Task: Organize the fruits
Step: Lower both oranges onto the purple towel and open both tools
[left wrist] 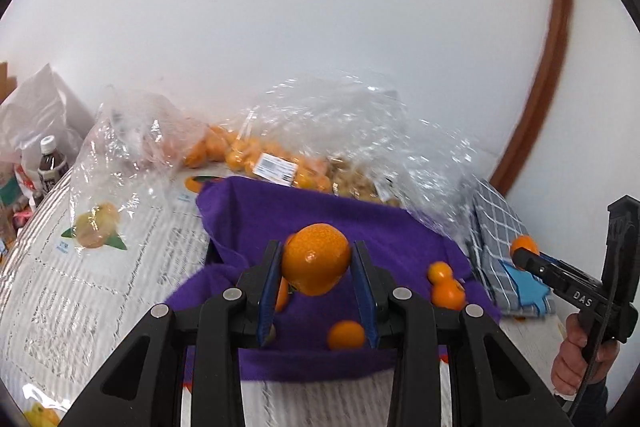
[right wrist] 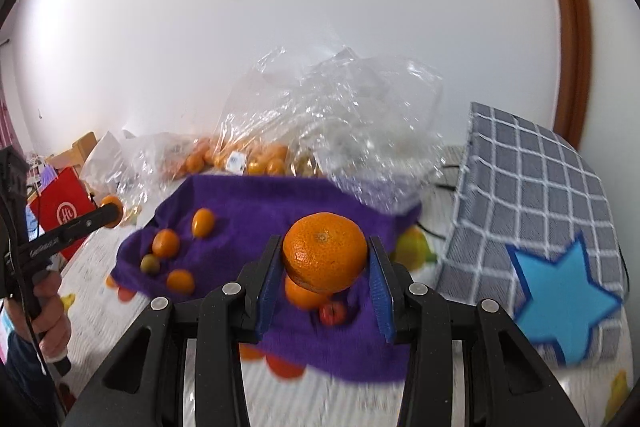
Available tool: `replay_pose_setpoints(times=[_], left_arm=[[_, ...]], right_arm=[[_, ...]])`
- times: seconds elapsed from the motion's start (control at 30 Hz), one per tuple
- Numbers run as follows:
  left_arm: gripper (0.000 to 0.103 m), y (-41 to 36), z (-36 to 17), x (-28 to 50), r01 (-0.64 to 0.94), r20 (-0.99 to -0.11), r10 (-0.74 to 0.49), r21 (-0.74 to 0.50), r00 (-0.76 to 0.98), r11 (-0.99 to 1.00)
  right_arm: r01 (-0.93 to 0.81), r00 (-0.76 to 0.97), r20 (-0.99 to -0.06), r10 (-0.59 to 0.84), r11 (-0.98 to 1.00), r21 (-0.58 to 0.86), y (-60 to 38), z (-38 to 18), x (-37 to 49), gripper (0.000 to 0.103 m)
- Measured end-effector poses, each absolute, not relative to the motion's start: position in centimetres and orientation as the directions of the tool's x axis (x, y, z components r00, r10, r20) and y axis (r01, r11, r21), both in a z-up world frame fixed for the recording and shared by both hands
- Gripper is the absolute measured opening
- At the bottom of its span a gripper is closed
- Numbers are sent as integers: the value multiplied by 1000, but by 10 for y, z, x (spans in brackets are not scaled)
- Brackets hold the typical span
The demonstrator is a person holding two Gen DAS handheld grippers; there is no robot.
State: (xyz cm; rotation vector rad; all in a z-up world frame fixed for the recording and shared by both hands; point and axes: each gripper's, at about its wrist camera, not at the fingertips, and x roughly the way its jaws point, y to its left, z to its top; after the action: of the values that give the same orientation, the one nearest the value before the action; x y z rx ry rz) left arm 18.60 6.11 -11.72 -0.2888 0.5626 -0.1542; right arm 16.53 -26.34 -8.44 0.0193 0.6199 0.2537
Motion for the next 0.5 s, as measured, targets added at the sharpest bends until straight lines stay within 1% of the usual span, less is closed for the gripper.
replay_pose_setpoints(times=[0.13,0.23,0.37,0.5], left_arm=[[33,67,-121,202,37,-507,-208,-326,837,945],[33,70,-125,210,24,-500,-196,-330,843,944],[33,80,-136,216,28,-493,-235,-391,837,920],[33,88,-145,218,34,-497,-249,-401,831,916]], right_arm=[[-229,775,-588,229,970,76,-256,-89,200,41],[-221,748,-628,217,973,73,-254,-101,231,41],[-217,703,-685,192,975,50,-250,-119,259,41],[-215,663,-729,170,976,32,-244,-139,277,41]])
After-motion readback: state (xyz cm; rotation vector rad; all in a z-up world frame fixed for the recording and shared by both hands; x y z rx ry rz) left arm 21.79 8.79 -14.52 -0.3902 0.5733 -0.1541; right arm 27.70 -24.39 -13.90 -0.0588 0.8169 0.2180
